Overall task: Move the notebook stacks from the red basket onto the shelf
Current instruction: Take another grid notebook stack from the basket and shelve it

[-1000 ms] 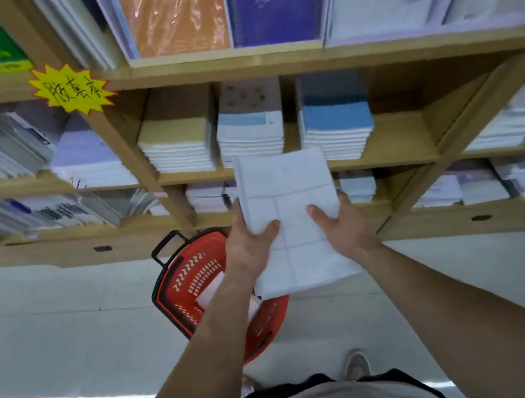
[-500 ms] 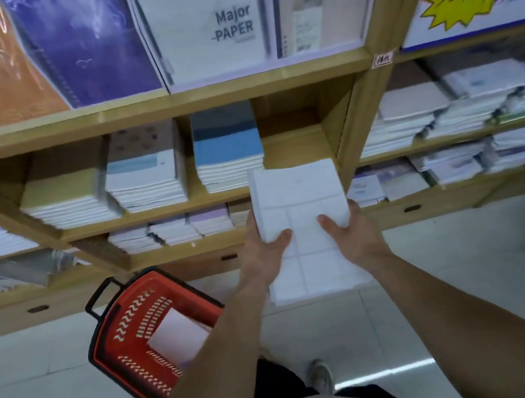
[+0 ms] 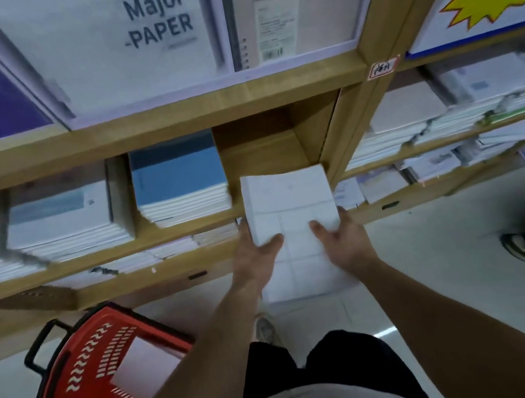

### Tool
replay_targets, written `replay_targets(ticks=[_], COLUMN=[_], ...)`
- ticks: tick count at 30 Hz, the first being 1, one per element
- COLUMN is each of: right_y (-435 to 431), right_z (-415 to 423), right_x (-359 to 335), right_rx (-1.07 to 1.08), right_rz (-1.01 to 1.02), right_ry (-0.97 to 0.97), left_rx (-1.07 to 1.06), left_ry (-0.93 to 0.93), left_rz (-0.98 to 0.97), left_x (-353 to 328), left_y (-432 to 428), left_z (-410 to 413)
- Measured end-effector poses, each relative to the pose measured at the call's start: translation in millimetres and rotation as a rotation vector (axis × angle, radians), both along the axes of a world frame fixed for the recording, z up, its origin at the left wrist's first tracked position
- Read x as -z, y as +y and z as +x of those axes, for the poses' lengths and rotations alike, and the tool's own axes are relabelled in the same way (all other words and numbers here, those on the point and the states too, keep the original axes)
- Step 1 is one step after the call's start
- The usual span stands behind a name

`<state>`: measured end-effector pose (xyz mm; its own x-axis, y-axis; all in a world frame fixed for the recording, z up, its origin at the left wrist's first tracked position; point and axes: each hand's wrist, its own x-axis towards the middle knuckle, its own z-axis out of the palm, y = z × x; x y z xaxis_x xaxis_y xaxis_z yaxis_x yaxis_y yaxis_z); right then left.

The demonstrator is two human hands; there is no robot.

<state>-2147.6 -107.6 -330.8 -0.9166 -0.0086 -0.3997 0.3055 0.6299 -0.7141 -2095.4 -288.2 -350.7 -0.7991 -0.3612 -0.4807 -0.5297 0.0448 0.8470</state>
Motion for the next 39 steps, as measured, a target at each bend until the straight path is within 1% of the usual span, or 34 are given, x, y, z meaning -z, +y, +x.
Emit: replay_targets(ticks=[5, 10, 14, 19, 23, 28, 32, 36, 39], right_y=[-5, -10, -12, -8, 5, 13, 8, 4, 3], right_z=[-39, -69, -86, -84, -76, -68, -67, -66, -62], right_x=[27, 45, 51, 56, 59, 63, 54, 48, 50], right_rx=[-0.031, -0.066, -0.085, -0.088, -0.108, -0.111, -0.122, -0.117, -0.092], right_rz=[-0.008, -0.018, -0.006, -0.083, -0.111, -0.124, -0.111, -0.085, -0.068], right_ry=[-0.031, 0.020, 0.005, -0.059, -0.089, -0.166, -0.141, -0.129, -0.122], left_rx=[-0.049, -0.118, -0.134, -0.136, -0.141, -0.165, -0.207, -0.146, -0.129], left_ry=[-0.001, 0.021, 0.016, -0.009, -0.041, -0.055, -0.069, -0.063, -0.138], left_rz=[0.027, -0.052, -0.081, -0.084, -0.086, -0.040, 0.019, -0.022, -0.080], left_x=[27, 45, 45, 44, 43, 40, 34, 41, 49], left_y=[-3, 2, -1, -3, -1, -1, 2, 7, 16], left_z=[-35, -61, -74, -86, -86, -84, -67, -44, -27])
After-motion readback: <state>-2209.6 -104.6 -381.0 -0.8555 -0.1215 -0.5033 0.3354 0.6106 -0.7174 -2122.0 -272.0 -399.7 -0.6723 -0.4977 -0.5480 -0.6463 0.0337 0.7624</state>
